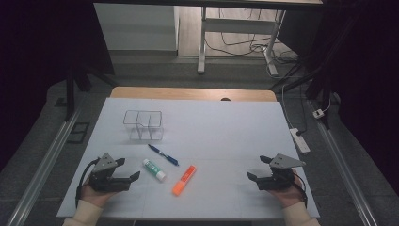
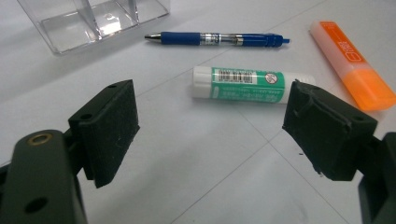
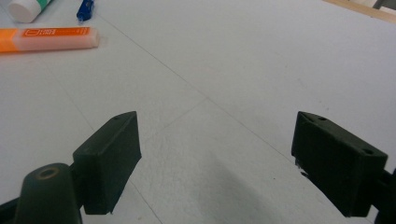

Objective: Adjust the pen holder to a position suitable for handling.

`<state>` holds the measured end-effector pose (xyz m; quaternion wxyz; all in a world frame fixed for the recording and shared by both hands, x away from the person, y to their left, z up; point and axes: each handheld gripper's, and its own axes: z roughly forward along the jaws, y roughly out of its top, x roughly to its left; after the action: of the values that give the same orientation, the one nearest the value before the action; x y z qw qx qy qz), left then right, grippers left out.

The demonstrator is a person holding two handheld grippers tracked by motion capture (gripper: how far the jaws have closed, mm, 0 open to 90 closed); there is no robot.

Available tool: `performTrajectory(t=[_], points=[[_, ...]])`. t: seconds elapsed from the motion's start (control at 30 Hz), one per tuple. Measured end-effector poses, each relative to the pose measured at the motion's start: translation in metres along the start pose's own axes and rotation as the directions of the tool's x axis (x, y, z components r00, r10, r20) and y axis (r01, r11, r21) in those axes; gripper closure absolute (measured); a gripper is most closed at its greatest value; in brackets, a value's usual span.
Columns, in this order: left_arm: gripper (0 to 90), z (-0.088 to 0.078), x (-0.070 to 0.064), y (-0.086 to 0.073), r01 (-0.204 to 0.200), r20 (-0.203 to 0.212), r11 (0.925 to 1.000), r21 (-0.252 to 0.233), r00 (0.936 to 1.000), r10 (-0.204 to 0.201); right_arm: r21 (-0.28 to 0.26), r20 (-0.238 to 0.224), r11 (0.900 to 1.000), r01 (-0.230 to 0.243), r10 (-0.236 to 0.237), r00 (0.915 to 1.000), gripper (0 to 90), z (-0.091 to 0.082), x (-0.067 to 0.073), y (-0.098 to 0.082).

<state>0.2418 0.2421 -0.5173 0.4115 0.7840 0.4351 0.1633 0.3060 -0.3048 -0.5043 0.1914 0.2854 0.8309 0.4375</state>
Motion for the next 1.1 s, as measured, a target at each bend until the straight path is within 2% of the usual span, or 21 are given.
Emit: performTrajectory(t=[0.27,0.6,0.87,1.1], points=[[18.8,0.002,0.006,0.007,0.018,-0.006,0.9998,-0.009,0.9998,-0.018,-0.016,-0.009,1.000,-0.006,0.006,0.9999,15.7,0.003,0.001,0.001],[19.4,0.003,0.017,0.023,0.015,-0.030,0.9995,-0.029,0.9994,-0.016,-0.007,-0.010,1.000,0.007,-0.007,0.9999,15.8,0.006,0.003,0.002],[20.3,0.005,0.024,0.025,0.017,-0.044,0.9996,-0.022,0.9989,-0.018,0.000,-0.001,1.000,0.006,-0.006,1.0000,15.9,0.007,0.003,0.002],[22.1,0.004,0.036,0.026,0.036,-0.061,0.9991,-0.024,0.9974,-0.037,-0.005,-0.007,1.000,0.003,-0.003,1.0000,15.9,0.008,0.002,0.001]])
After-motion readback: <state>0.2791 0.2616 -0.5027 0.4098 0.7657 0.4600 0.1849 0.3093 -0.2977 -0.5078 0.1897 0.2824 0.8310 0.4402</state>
